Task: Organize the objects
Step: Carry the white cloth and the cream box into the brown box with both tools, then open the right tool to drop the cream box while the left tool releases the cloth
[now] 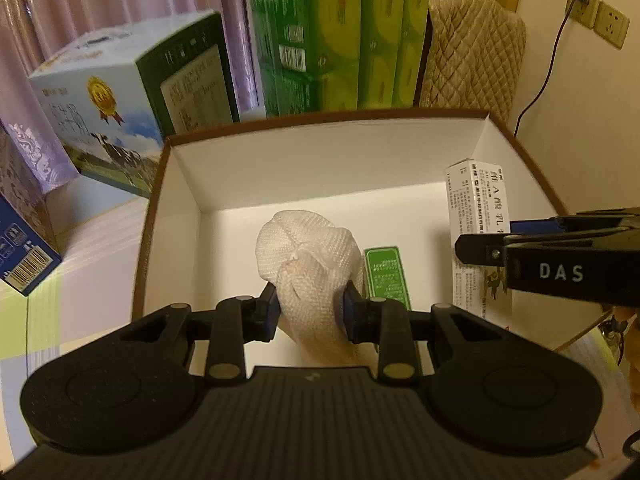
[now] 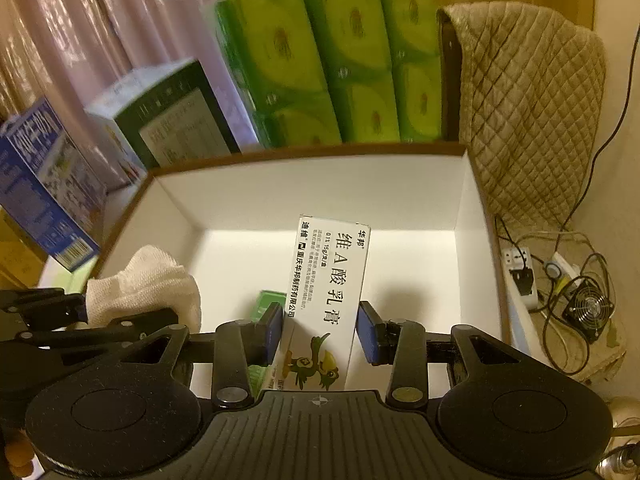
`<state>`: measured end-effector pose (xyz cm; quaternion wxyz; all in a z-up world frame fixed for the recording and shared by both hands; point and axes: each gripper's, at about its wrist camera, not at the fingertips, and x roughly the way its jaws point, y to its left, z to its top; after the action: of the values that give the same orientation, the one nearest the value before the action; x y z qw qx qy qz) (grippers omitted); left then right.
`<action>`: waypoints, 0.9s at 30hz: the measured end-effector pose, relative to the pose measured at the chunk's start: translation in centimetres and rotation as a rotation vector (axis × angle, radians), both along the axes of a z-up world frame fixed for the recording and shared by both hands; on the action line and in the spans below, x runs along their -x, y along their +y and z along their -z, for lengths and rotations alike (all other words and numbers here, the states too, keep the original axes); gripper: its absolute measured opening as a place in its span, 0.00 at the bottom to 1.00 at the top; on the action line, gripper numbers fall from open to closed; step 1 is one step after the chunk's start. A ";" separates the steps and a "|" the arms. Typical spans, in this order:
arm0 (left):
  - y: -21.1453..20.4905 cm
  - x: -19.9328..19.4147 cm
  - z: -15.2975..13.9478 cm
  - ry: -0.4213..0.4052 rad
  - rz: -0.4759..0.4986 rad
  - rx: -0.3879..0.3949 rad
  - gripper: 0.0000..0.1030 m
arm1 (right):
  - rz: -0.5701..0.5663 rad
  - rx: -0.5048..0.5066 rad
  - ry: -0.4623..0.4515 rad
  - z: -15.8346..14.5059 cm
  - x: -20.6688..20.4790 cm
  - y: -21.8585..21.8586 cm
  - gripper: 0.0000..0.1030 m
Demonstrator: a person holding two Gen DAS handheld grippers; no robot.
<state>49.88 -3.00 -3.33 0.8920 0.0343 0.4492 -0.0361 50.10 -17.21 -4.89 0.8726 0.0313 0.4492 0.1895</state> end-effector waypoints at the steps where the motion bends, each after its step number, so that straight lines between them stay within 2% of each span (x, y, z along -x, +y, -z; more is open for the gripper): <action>1: 0.0 -0.2 0.3 0.005 0.002 0.001 0.26 | -0.001 0.005 0.005 0.3 -0.1 0.1 0.36; 11: 0.0 -2.0 2.1 0.037 0.017 0.011 0.26 | -0.014 0.040 0.052 2.5 -1.7 0.7 0.36; 19: -0.1 -2.9 2.6 0.053 0.017 0.014 0.26 | -0.009 0.041 0.057 2.7 -2.3 0.5 0.36; 23: -0.1 -3.1 2.7 0.069 0.025 0.039 0.32 | -0.009 0.041 0.061 2.8 -2.5 0.5 0.36; 27: -0.4 -3.0 2.6 0.059 0.030 0.027 0.39 | -0.008 0.041 0.061 2.8 -2.5 0.5 0.36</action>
<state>52.90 -3.37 -5.90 0.8780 0.0280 0.4744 -0.0565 52.59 -16.74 -7.69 0.8580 0.0175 0.4796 0.1829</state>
